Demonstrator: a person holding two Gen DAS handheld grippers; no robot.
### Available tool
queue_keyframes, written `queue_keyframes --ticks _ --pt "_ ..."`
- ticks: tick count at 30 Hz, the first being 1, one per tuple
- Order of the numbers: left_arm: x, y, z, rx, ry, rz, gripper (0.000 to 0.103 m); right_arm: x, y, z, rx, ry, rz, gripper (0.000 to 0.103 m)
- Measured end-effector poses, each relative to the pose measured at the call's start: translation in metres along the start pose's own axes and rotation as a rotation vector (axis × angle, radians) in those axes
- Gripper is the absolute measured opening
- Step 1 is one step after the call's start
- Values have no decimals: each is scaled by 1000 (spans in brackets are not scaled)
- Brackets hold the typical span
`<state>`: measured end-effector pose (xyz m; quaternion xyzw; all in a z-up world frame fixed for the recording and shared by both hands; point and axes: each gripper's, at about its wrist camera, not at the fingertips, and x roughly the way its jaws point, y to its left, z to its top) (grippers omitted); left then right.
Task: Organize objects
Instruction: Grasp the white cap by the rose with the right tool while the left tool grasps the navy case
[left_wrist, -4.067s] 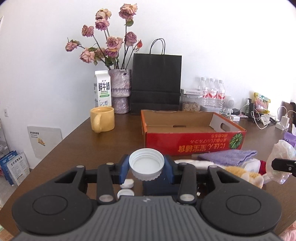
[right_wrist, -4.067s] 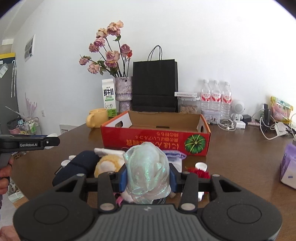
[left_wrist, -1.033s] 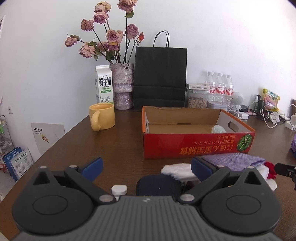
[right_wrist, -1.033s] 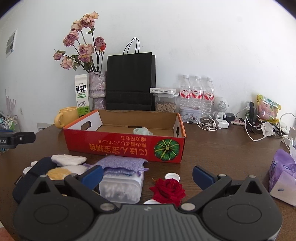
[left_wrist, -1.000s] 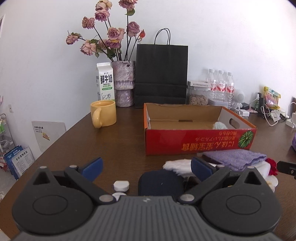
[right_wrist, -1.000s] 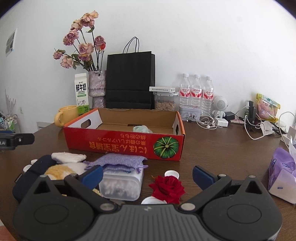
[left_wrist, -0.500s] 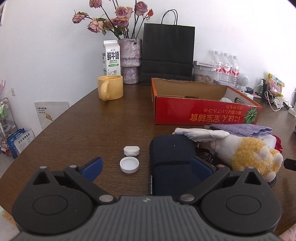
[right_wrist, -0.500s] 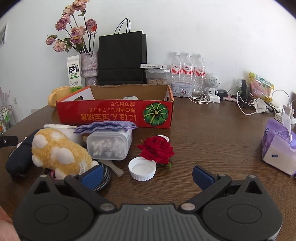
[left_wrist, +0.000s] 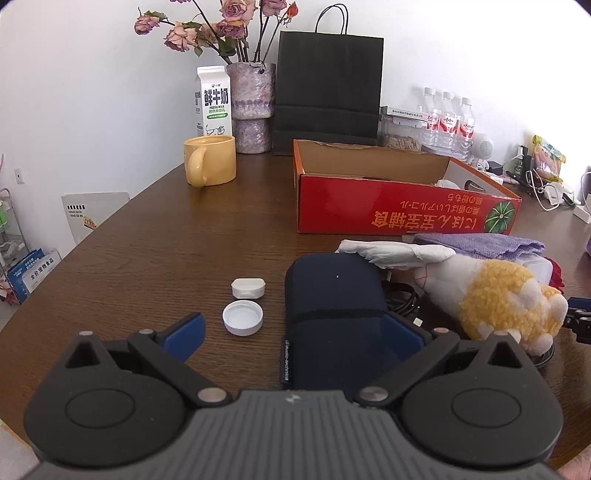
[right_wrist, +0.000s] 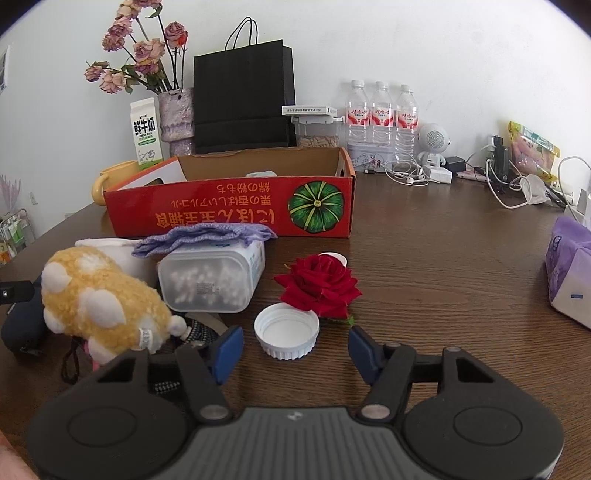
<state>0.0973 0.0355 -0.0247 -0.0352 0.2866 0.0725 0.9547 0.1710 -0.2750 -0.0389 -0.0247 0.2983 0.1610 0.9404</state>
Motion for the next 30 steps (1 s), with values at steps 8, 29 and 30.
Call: queue_keyframes --ticks 8,29,30 --pt "8 -5 3 -6 20 -16 103 9 4 2 11 2 20 43" --pt "38 -18 -1 -17 96 -31 83 16 1 4 38 -14 24 39" --pt "36 -18 -1 -14 88 -43 72 15 1 3 38 -15 25 39"
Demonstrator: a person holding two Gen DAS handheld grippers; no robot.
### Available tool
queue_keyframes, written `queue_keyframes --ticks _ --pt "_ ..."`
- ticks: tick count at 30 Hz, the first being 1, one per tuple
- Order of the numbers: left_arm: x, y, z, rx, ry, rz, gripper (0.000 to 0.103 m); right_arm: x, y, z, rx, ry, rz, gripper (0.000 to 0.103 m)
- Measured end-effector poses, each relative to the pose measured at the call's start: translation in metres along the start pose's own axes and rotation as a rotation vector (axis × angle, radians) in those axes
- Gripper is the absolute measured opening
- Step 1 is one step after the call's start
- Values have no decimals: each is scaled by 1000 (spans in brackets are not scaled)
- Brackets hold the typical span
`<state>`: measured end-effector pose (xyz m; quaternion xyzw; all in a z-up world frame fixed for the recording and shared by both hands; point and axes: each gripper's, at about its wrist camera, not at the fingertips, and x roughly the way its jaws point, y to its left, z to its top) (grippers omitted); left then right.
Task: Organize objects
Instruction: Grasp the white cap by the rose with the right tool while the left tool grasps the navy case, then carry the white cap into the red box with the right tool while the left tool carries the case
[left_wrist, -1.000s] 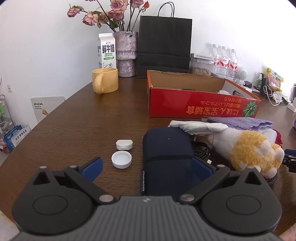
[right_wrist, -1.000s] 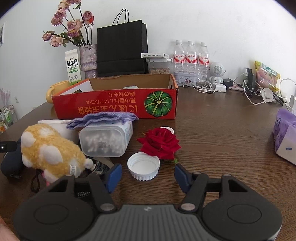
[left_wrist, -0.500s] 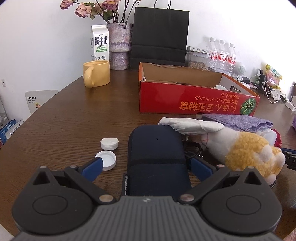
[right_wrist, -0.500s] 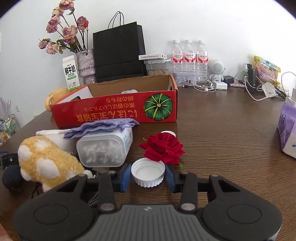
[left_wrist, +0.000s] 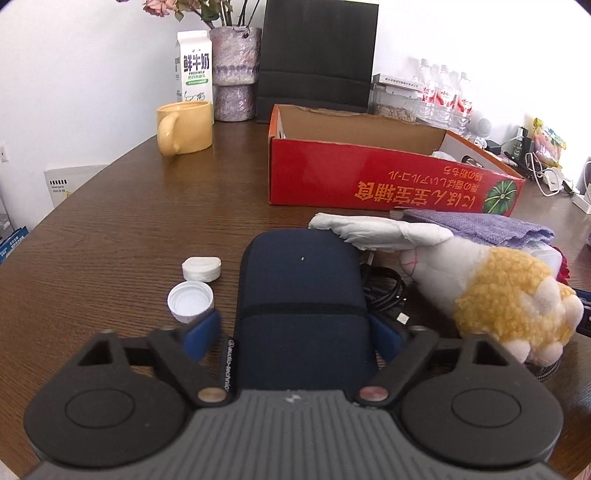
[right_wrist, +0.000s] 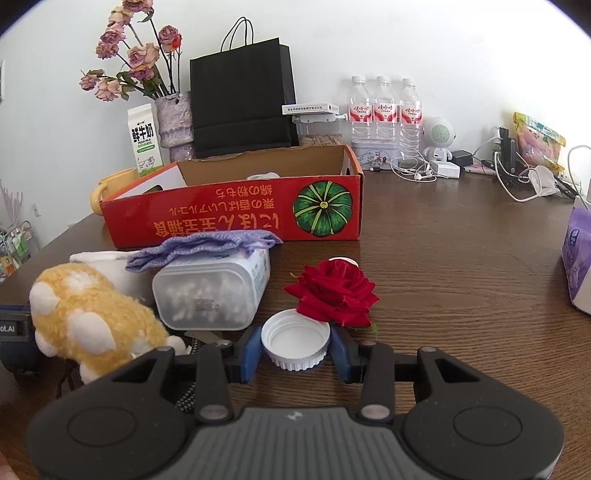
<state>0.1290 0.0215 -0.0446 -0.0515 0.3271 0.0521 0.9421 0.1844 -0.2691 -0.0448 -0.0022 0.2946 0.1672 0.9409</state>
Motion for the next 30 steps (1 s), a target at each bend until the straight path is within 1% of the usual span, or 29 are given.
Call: queue_keyframes --ticks 3,5,18,24,30 --pt "-4 0 -1 -5 -14 -9 67 -1 0 -1 1 -4 2 39" --pt "-6 0 -2 -3 -24 -10 66 -3 1 -2 1 -6 3 39" --pt "-23 6 -7 3 -38 -4 65 -23 2 -5 -1 -40 13 39" --pt "-43 10 -2 7 -82 7 65 -39 6 -4 -15 -76 21 39" --pt "-56 9 5 8 -125 -1 65 -50 9 3 -25 -109 35 39"
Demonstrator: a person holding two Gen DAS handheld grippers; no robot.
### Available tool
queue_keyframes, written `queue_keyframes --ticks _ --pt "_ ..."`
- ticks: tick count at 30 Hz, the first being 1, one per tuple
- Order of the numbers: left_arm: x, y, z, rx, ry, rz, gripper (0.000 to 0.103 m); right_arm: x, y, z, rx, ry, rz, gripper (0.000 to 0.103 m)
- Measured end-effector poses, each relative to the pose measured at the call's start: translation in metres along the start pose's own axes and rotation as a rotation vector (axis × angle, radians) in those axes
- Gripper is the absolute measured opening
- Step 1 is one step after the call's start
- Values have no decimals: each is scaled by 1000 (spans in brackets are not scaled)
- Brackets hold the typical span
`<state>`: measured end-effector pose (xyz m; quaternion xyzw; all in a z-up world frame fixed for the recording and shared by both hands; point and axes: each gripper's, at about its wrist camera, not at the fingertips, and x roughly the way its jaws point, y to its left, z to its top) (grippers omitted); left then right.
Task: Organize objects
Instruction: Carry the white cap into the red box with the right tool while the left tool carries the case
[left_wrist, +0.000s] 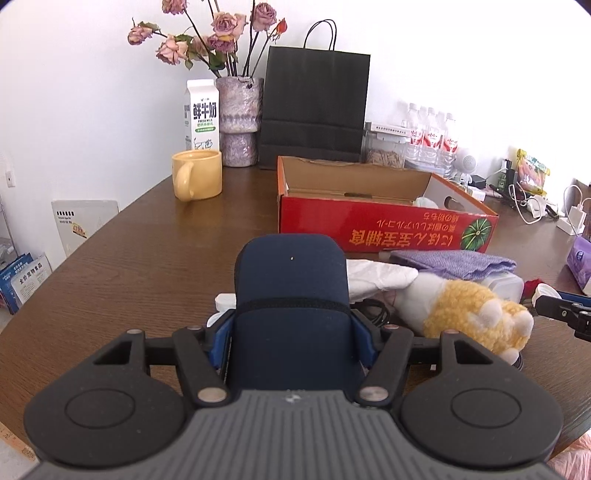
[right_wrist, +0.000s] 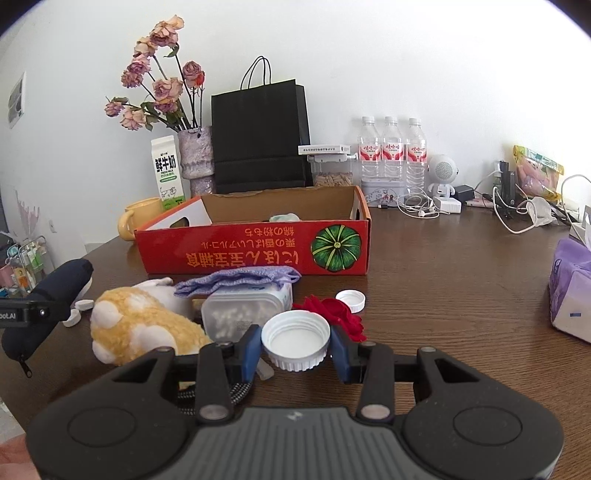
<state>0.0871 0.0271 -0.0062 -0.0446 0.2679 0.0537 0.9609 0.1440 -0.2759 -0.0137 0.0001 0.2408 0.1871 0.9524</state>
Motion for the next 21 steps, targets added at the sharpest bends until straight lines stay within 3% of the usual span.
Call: queue_keyframes --ticks 21 --pt "26 -35 58 19 -97 -74 65 21 8 55 -44 -106 33 39"
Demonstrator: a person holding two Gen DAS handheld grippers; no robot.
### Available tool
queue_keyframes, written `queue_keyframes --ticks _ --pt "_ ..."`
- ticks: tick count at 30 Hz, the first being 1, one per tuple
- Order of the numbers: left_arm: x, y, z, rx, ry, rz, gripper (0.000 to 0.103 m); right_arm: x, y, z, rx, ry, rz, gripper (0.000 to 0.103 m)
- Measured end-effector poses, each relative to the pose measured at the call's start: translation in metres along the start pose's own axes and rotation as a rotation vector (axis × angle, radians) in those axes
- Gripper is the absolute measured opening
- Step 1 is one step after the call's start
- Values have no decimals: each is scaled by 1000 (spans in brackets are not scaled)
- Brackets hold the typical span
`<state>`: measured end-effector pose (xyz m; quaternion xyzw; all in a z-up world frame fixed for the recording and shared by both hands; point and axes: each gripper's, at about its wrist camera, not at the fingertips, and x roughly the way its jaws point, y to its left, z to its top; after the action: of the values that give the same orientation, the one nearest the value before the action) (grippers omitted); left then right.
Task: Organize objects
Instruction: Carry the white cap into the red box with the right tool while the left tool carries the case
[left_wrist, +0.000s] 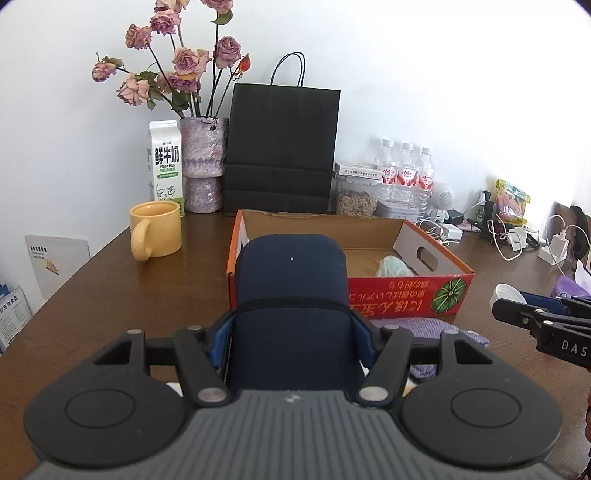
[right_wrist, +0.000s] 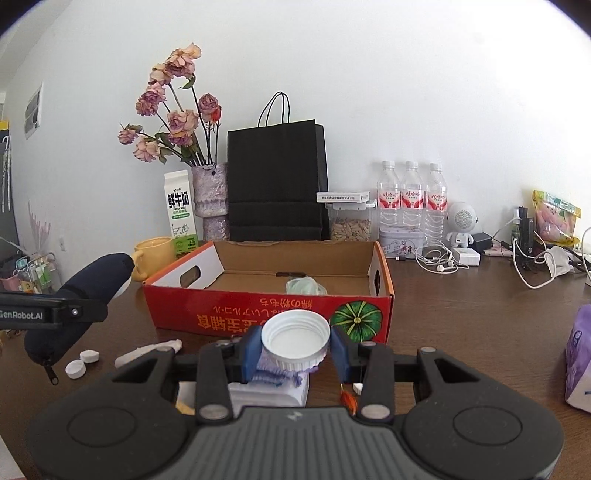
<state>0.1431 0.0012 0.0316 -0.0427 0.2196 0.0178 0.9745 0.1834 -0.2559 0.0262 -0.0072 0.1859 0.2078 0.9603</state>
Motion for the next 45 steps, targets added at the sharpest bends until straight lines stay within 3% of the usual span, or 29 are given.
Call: queue_keyframes --ticks 12,21,31,41,44,45 --pt "69 -21 49 12 -29 -14 65 71 -5 61 -56 -45 9 39" --pt "129 -23 78 2 -23 6 65 140 -11 91 -61 -16 10 39" --pt "188 -10 85 -37 48 52 65 203 -30 91 -37 71 -5 39" --pt "215 -7 75 -19 103 83 65 221 -37 78 -28 116 -7 39" --pt "216 -7 74 -20 114 74 70 222 -36 76 -30 128 -5 39" --pt "215 -8 73 -20 107 74 81 222 -36 75 -32 132 -3 45"
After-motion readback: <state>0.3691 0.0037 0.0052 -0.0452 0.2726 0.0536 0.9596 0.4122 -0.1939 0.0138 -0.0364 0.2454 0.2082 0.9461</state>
